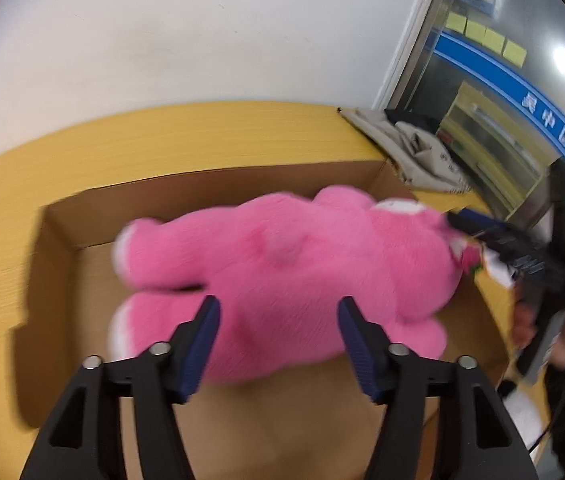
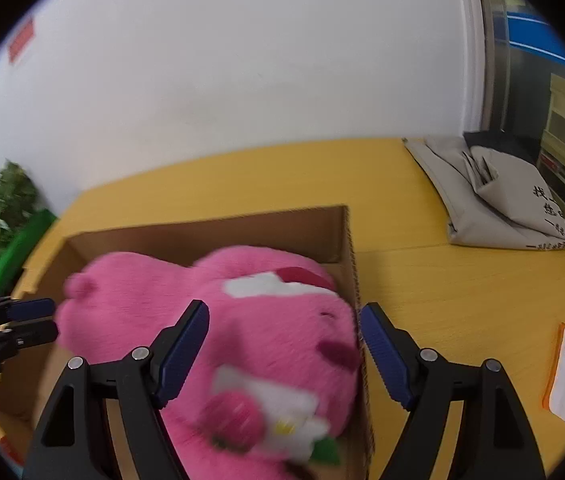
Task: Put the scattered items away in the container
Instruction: 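Lower the pink bear into the cardboard box and open both grippers, then move both grippers toward the light-blue plush with the red collar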
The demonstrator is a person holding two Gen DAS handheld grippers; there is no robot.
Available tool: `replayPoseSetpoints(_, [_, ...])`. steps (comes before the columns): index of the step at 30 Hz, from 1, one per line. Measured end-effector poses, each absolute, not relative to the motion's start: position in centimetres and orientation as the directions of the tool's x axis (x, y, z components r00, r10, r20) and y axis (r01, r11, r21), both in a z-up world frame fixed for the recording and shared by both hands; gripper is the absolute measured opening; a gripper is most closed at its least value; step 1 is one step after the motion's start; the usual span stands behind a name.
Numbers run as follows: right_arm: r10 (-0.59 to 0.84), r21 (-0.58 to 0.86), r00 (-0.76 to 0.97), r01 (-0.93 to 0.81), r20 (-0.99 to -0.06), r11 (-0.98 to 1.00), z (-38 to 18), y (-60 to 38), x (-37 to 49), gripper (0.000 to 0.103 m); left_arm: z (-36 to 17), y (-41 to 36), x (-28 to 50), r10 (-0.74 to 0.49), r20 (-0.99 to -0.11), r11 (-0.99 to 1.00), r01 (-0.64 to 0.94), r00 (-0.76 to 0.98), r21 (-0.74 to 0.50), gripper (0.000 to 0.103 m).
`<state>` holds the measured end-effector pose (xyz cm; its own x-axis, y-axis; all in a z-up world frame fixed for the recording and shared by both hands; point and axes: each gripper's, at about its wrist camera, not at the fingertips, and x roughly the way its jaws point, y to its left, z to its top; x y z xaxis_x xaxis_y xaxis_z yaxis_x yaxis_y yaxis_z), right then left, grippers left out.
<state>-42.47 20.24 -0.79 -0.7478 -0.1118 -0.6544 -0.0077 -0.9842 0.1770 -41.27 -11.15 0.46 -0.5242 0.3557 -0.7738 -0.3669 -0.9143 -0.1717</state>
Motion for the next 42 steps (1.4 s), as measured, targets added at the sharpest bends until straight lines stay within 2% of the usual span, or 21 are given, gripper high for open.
replayPoseSetpoints(3, [-0.257, 0.249, -0.725, 0.122, -0.639, -0.961, 1.3, 20.1, -39.1, 0.083, 0.0, -14.4, -38.7, 0.304, -0.812, -0.926, -0.353, -0.498, -0.130, 0.072])
replayPoseSetpoints(6, [-0.352, 0.252, -0.616, 0.247, -0.704, -0.936, 0.6, 18.9, -36.4, 0.083, -2.5, -17.4, -36.8, 0.287, -0.862, -0.935, -0.320, -0.417, -0.156, 0.071])
replayPoseSetpoints(9, [-0.327, 0.215, -0.521, 0.265, -0.788, -0.940, -2.0, 18.4, -35.8, 0.083, -4.6, -18.0, -35.2, 0.299, -0.893, -0.931, -0.308, -0.336, -0.195, 0.070])
replayPoseSetpoints(13, [-0.306, 0.236, -0.360, 0.226, -0.881, -0.945, -6.0, 18.2, -35.3, 0.083, -6.7, -17.7, -33.2, 0.315, -0.916, -0.924, -0.301, -0.247, -0.236, 0.068])
replayPoseSetpoints(17, [-0.250, 0.161, -0.373, 0.255, -0.894, -0.954, -6.4, 17.2, -33.2, 0.081, -6.5, -18.1, -31.5, 0.359, -0.903, -0.917, -0.271, -0.238, -0.293, 0.063])
replayPoseSetpoints(24, [-0.231, 0.145, -0.376, 0.242, -0.897, -0.959, -6.6, 17.5, -31.6, 0.081, -5.8, -17.8, -29.1, 0.337, -0.904, -0.927, -0.257, -0.261, -0.272, 0.063])
replayPoseSetpoints(28, [-0.194, 0.109, -0.422, 0.217, -0.886, -0.970, -6.0, 17.5, -30.9, 0.081, -3.3, -18.4, -27.6, 0.317, -0.880, -0.939, -0.244, -0.353, -0.241, 0.065])
replayPoseSetpoints(30, [-0.153, 0.069, -0.505, 0.181, -0.850, -0.981, -4.1, 17.4, -29.8, 0.082, -0.9, -18.7, -25.7, 0.304, -0.849, -0.945, -0.247, -0.431, -0.213, 0.071])
replayPoseSetpoints(32, [-0.139, 0.048, -0.615, 0.162, -0.776, -0.986, -1.0, 17.2, -27.9, 0.083, 1.8, -19.5, -23.0, 0.281, -0.804, -0.954, -0.245, -0.524, -0.174, 0.088])
replayPoseSetpoints(35, [-0.222, 0.119, -0.724, 0.190, -0.653, -0.974, 3.4, 16.7, -24.2, 0.086, 5.6, -20.8, -18.4, 0.231, -0.720, -0.971, -0.207, -0.654, -0.123, 0.101])
replayPoseSetpoints(37, [-0.308, 0.203, -0.759, 0.233, -0.573, -0.951, 5.6, 16.4, -21.3, 0.088, 7.7, -22.1, -15.2, 0.225, -0.657, -0.974, -0.186, -0.720, -0.130, 0.103])
replayPoseSetpoints(41, [-0.450, 0.363, -0.778, 0.305, -0.439, -0.880, 7.1, 15.8, -16.4, 0.103, 10.9, -23.7, -9.8, 0.206, -0.558, -0.978, -0.144, -0.804, -0.153, 0.103])
replayPoseSetpoints(42, [-0.486, 0.412, -0.771, 0.318, -0.412, -0.854, 6.8, 15.9, -15.5, 0.103, 11.5, -23.9, -8.7, 0.196, -0.539, -0.979, -0.132, -0.819, -0.155, 0.103])
